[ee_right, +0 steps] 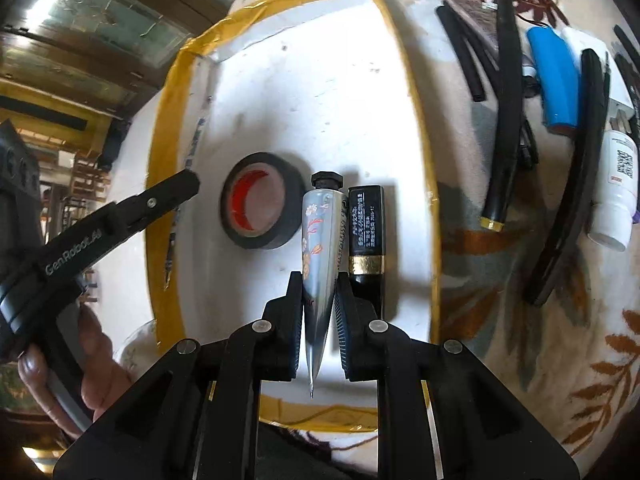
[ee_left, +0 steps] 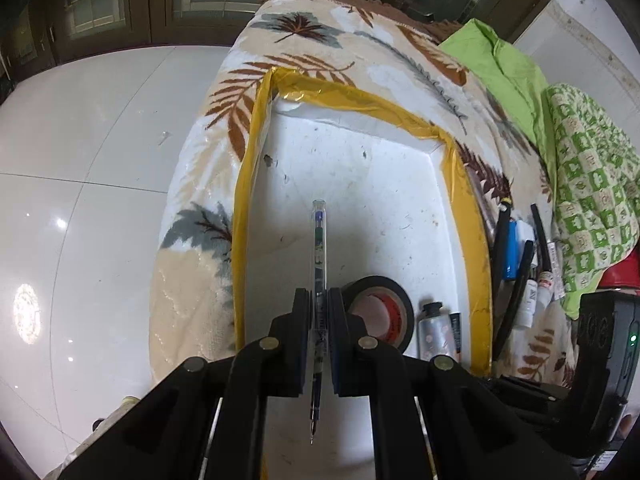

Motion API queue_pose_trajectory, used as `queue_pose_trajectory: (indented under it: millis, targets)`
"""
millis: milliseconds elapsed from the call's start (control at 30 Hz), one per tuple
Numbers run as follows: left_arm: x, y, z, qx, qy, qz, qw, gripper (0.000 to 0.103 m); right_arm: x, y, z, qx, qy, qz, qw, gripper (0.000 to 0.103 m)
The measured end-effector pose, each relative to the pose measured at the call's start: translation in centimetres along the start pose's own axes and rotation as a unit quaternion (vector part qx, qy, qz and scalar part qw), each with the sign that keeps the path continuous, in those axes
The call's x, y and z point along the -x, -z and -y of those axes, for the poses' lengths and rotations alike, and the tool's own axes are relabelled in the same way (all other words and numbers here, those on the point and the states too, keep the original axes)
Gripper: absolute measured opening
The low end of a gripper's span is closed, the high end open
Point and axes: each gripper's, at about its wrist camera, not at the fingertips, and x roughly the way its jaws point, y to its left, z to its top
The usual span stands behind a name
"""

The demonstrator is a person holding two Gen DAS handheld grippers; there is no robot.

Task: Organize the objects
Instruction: 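Lower the clear pen into the tray with the left tool while the right tool places the silver tube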

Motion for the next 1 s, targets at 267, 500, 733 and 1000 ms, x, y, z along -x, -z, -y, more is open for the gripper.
queue_pose_trajectory:
  millis: [267, 500, 733, 1000]
  targets:
    - [-0.7, -0.1, 0.0, -0.004, -0.006, -0.009, 0.9999, 0.008, -0.1, 0.2, -0.2, 0.008, -0.017, 0.001, 1.0, 0.015]
    - [-0.6, 0.1, 0.1, -0.001, -0.003, -0.005, 1.0, 0.008, -0.2, 0.2, 0.0, 0.006, -0.022, 0.002, 1.0, 0.015]
    - [-0.4, 0.2, -0.3, 0.013, 0.016, -0.015, 0.9997, 0.009, 1.9, 1.2, -0.6, 0.051, 0.013, 0.036, 0.998, 0.018]
    - [2.1, 1.3, 1.3, -0.003, 0.018, 0.034, 0.9992, 0.009, 8.5, 4.1, -3.3, 0.149, 0.064, 0.146, 0.976, 0.054]
